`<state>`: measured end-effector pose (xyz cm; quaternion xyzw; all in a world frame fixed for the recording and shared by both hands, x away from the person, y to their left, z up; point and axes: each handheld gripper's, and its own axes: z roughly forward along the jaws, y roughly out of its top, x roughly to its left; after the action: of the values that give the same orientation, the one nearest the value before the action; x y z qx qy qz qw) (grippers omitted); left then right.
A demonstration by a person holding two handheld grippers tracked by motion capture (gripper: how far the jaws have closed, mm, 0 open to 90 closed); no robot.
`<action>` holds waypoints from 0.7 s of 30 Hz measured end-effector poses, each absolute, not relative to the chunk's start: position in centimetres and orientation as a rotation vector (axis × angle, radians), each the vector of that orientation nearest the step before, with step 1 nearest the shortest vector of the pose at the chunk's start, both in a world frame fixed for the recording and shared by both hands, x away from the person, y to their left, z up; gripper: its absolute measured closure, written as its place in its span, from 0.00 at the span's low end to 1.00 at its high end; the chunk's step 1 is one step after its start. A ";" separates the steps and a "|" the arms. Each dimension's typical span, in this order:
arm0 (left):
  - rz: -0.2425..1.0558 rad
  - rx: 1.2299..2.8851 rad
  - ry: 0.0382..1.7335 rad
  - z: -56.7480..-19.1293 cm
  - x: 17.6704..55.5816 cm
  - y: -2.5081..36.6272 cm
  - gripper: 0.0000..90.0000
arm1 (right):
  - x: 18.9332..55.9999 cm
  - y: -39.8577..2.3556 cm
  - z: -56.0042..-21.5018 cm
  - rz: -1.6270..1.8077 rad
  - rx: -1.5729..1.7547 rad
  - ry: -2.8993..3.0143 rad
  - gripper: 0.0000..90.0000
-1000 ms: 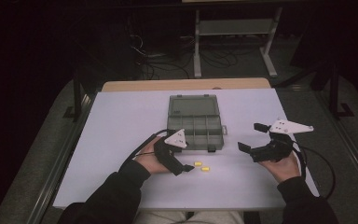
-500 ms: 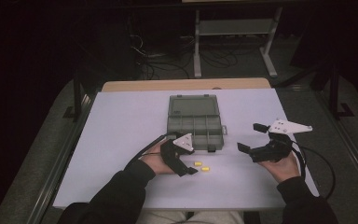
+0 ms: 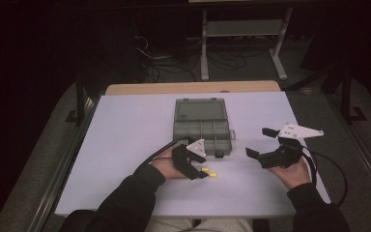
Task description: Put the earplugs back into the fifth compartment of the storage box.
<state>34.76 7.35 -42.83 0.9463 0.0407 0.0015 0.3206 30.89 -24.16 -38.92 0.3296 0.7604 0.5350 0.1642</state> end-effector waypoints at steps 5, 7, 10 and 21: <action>-0.004 2.488 0.100 -43.0 35.0 7.0 0.63 | 30.9 -24.1 -38.9 1.524 0.941 2.170 0.00; 0.006 2.504 0.091 -43.2 34.9 6.8 0.65 | 30.9 -24.1 -38.9 1.524 0.940 2.170 0.00; 0.017 2.513 0.087 -43.3 35.0 6.6 0.72 | 30.9 -24.1 -38.9 1.525 0.940 2.170 0.00; 0.040 2.528 0.070 -43.3 35.0 6.4 0.90 | 30.9 -24.2 -38.9 1.528 0.936 2.171 0.00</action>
<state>35.03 6.41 -43.26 0.9531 0.0264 0.0151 0.3013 30.89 -24.16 -38.93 0.3282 0.7609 0.5357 0.1625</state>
